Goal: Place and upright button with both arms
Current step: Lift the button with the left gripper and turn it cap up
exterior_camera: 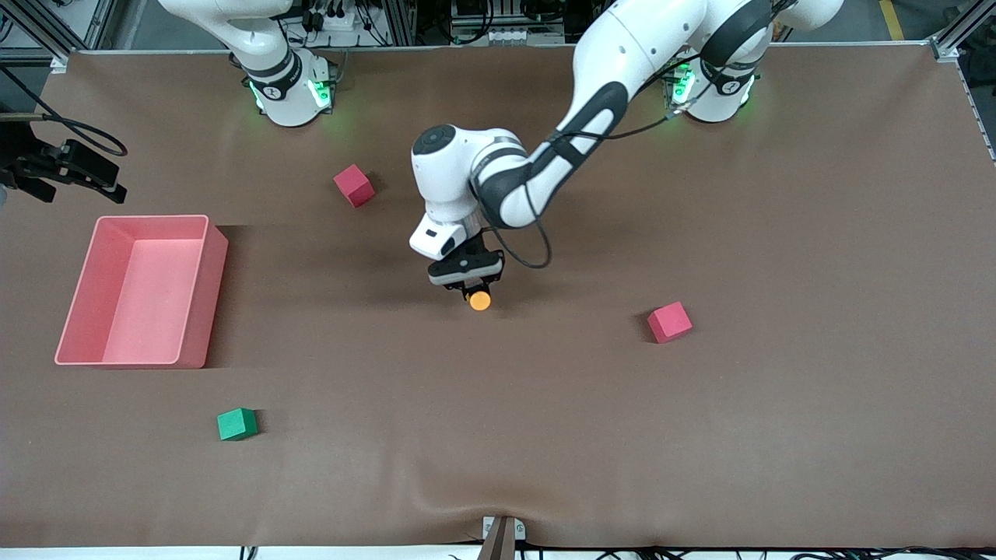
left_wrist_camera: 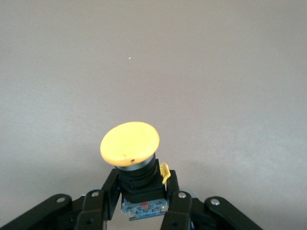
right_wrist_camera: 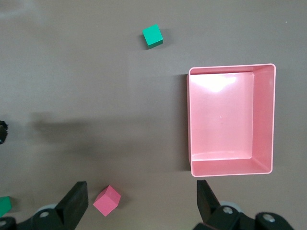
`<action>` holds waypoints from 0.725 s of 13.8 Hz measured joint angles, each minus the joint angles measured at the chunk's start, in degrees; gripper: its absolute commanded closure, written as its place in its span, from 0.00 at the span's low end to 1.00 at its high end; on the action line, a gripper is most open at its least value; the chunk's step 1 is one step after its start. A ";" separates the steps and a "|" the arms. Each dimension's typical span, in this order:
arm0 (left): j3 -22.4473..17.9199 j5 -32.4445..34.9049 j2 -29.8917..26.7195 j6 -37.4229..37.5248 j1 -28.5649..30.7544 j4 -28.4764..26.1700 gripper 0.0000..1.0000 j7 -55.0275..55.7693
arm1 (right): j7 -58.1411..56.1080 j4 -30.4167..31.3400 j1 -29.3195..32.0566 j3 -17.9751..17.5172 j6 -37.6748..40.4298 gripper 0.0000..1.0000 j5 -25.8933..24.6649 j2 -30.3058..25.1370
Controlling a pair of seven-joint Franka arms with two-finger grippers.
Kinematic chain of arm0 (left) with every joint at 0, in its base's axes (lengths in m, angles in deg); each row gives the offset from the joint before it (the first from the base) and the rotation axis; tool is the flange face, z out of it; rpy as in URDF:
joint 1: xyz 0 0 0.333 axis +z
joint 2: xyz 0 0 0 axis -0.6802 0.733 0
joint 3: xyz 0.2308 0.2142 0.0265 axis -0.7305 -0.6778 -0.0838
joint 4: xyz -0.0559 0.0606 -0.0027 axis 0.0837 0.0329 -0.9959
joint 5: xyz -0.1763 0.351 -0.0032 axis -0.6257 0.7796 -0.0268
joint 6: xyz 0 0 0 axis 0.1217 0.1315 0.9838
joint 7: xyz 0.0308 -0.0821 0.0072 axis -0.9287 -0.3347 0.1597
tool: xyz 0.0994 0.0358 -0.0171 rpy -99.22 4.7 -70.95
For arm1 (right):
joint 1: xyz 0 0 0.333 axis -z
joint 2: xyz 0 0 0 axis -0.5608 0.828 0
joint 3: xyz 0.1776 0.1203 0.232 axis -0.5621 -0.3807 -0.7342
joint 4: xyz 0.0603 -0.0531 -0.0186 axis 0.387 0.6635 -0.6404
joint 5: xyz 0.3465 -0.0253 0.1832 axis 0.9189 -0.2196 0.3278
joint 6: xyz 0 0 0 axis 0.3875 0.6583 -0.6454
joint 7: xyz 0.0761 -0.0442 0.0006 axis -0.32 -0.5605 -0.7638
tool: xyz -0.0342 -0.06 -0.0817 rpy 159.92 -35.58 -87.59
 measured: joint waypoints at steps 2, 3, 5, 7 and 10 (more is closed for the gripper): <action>-0.15 5.96 1.44 -0.62 -2.00 -0.09 1.00 8.99 | 0.00 0.00 0.00 0.01 0.01 0.00 -0.02 0.00; -0.22 8.79 1.95 -0.63 -2.76 -0.16 1.00 12.72 | 0.00 0.00 0.00 0.01 0.01 0.00 -0.03 0.00; -0.43 14.85 2.84 -0.66 -4.09 -0.56 1.00 17.71 | 0.00 0.00 0.01 0.05 0.01 0.00 -0.06 0.00; -0.81 21.29 3.53 -0.67 -5.01 -1.40 1.00 20.81 | 0.00 0.00 0.01 0.14 0.01 0.00 -0.06 0.00; -1.36 28.86 4.63 -0.75 -5.23 -2.59 1.00 23.94 | 0.00 0.00 0.02 0.19 0.01 0.00 -0.07 0.00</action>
